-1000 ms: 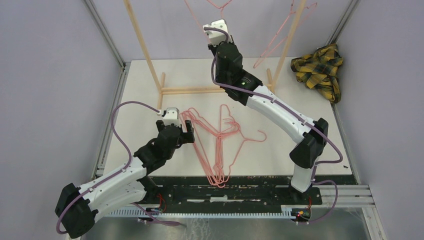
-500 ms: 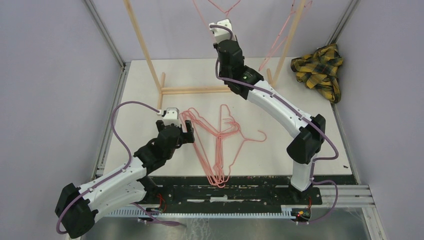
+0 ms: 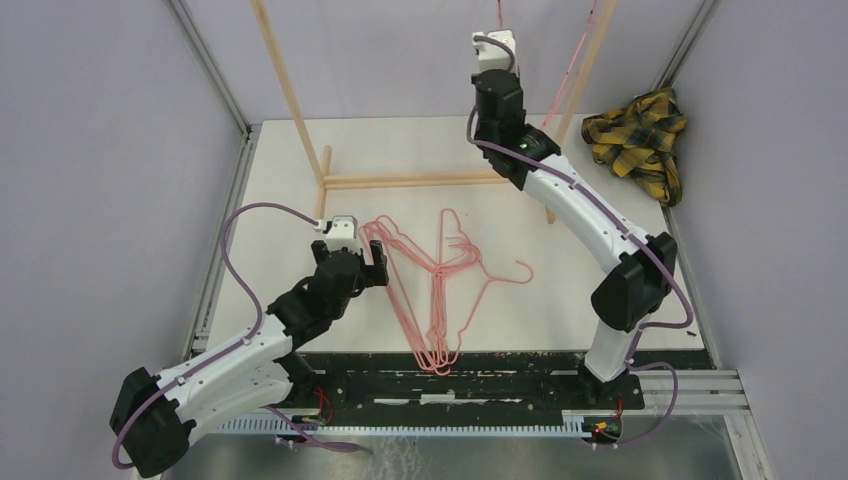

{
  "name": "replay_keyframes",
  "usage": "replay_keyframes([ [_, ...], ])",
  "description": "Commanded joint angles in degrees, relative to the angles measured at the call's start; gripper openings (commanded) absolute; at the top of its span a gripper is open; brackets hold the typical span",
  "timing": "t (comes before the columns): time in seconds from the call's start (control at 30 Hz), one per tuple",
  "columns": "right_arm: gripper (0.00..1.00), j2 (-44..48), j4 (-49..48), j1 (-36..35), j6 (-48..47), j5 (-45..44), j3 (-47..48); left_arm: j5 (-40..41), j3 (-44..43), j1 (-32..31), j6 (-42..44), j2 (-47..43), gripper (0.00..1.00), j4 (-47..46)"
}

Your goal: Organize the hangers

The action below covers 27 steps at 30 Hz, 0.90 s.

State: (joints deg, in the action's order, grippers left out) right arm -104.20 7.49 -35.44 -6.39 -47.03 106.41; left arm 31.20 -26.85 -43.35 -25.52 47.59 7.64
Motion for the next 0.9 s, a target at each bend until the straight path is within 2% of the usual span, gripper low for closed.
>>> replay_keyframes([
  [0.0, 0.01, 4.69, 4.15, 4.07, 6.01, -1.05, -3.82, 0.79, -0.92, -0.12, -1.48, -0.54, 0.99, -0.96],
  [0.4, 0.01, 8.63, 7.44, 12.37, 12.21, 2.51, -7.09, 0.35, -1.12, -0.07, -1.31, 1.12, 0.99, -1.35],
  [0.87, 0.01, 12.55, 10.2, 17.86, 17.26, 5.26, -9.94, -0.11, -1.15, -0.05, -1.2, 2.25, 0.99, -1.75],
])
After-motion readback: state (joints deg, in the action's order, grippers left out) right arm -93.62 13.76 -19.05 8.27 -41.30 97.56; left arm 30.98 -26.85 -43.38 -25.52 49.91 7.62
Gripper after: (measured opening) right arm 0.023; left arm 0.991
